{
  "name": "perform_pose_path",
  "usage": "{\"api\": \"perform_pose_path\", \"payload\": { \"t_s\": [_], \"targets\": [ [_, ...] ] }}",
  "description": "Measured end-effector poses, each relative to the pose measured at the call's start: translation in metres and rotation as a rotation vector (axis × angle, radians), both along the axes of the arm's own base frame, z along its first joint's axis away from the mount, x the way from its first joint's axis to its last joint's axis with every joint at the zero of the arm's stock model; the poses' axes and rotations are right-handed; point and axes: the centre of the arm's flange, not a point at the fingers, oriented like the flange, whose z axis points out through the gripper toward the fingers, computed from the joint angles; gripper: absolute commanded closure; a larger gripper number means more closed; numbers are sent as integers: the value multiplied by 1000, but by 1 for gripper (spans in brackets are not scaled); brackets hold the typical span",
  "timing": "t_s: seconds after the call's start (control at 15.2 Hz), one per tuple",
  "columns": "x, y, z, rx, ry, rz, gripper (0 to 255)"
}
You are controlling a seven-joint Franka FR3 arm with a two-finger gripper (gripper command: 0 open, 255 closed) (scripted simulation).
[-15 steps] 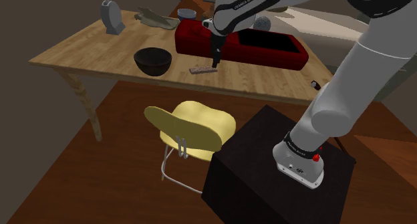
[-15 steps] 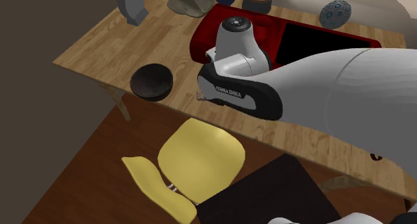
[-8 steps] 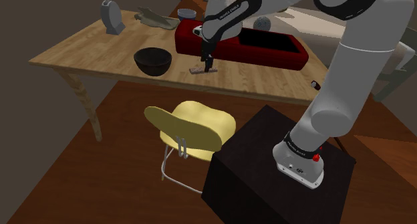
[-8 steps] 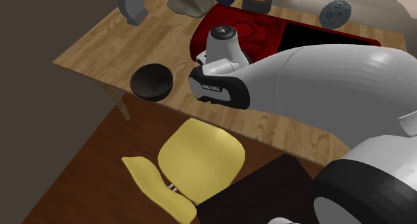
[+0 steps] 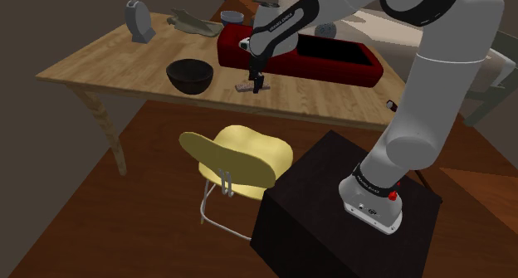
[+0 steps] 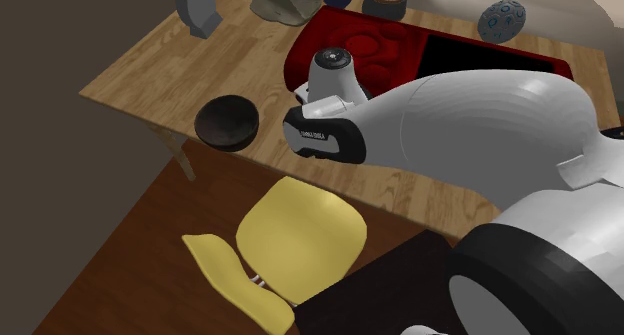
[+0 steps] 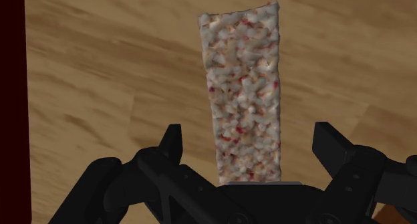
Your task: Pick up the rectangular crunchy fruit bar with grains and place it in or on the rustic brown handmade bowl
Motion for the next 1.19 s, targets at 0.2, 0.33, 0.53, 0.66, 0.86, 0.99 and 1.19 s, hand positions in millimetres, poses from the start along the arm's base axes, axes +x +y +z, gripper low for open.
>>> {"api": "perform_pose_path", "payload": {
  "t_s": [0.2,0.33,0.53,0.66,0.86,0.99,1.19],
  "targets": [
    [0,0,0,0,0,0,255],
    [-1,2,2,2,8,2,255],
    [-1,2,2,3,5,3,255],
    [-1,2,3,2,0,3,255],
    [-1,2,3,1,-2,2,255],
    [0,1,7,0,-1,1,255],
    [0,-1,21,0,-1,0,255]
  ]
}}
